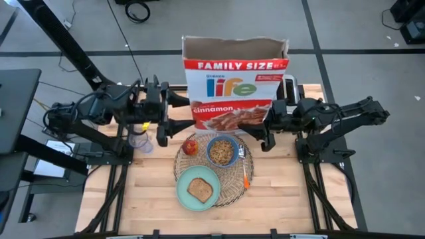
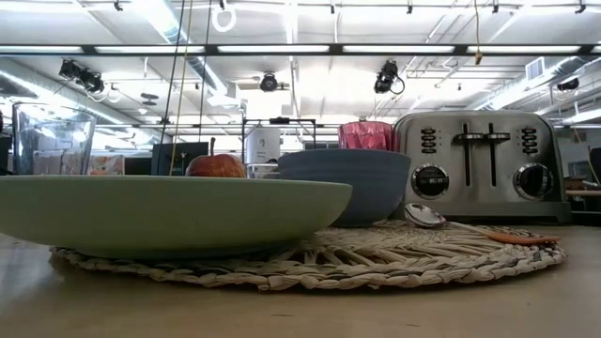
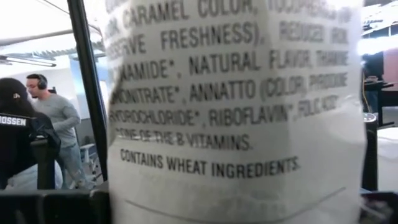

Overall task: Arrange a breakfast setting
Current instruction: Pour the cereal on the blue bowl from the white cereal box

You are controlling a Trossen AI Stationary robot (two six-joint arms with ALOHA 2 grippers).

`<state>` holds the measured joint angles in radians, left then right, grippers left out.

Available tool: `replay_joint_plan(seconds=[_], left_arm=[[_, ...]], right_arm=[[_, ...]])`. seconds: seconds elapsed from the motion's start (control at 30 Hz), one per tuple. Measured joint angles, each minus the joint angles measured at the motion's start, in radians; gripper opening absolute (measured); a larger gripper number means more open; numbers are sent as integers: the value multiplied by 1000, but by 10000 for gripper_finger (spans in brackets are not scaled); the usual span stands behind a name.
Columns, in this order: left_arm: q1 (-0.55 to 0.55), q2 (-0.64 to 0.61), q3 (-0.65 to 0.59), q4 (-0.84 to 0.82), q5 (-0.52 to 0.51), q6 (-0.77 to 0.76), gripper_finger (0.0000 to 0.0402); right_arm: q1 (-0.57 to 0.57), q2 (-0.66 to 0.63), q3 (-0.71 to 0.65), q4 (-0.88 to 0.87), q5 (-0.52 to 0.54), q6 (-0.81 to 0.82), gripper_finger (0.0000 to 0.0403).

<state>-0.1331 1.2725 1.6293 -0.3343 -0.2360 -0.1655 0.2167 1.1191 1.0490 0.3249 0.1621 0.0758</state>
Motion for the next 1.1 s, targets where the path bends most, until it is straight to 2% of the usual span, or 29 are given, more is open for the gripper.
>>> replay_joint_plan(seconds=[0.17, 0.37, 0.5, 0.6, 0.83, 1.1], left_arm=[[33, 1, 0, 6, 1, -22, 318], [44, 4, -2, 25, 53, -21, 319], [42, 9, -3, 115, 143, 2, 319], [41, 26, -1, 174, 155, 1, 319], [48, 85, -1, 252, 218, 16, 319], [76, 94, -1, 282, 229, -4, 318]], right_arm=[[14, -22, 0, -12, -1, -5, 212], [29, -32, -2, -23, -20, -4, 212], [29, -25, 0, -22, -27, 3, 212], [21, -8, -1, -38, -32, 3, 212], [4, 9, -2, -93, -5, 48, 211], [20, 22, -1, -96, 44, 62, 211]])
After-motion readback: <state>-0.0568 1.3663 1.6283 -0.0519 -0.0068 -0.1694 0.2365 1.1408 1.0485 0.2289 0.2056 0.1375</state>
